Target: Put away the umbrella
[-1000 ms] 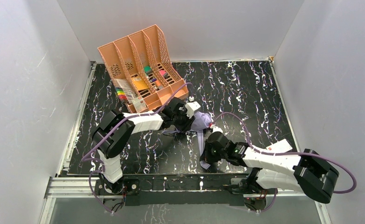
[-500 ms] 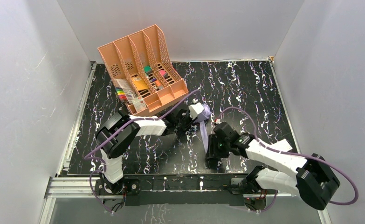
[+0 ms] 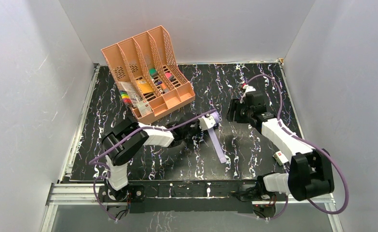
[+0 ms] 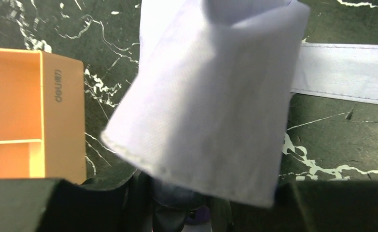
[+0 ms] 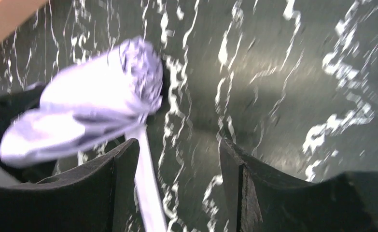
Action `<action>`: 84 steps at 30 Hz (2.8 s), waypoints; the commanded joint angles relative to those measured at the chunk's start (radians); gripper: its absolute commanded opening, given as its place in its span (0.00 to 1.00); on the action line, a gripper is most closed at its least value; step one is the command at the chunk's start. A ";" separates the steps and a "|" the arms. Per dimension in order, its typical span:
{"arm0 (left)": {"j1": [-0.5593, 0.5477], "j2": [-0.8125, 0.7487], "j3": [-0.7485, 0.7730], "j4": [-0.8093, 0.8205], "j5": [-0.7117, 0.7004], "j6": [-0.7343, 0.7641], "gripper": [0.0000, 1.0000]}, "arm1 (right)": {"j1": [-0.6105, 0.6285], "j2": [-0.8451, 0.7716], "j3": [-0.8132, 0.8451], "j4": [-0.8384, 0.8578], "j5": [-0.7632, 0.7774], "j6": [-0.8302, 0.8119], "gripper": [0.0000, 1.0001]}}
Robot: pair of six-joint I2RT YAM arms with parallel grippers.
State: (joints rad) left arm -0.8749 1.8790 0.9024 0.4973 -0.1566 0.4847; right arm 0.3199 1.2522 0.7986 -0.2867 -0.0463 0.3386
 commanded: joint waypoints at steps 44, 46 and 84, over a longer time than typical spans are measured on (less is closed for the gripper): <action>-0.173 0.280 -0.200 0.286 -0.280 0.517 0.00 | 0.002 0.694 0.596 -0.322 -0.628 -1.149 0.87; -0.173 0.274 -0.202 0.285 -0.272 0.517 0.00 | 0.002 0.708 0.596 -0.318 -0.603 -1.128 0.83; 0.075 -0.665 -0.309 -0.119 0.085 -0.310 0.70 | 0.138 0.441 0.062 0.180 -0.214 -1.213 0.37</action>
State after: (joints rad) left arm -0.9379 1.2861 0.5522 0.4969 -0.2607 0.3866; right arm 0.4408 1.6825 0.9951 -0.1837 -0.4301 -0.7528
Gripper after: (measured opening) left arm 0.695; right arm 0.493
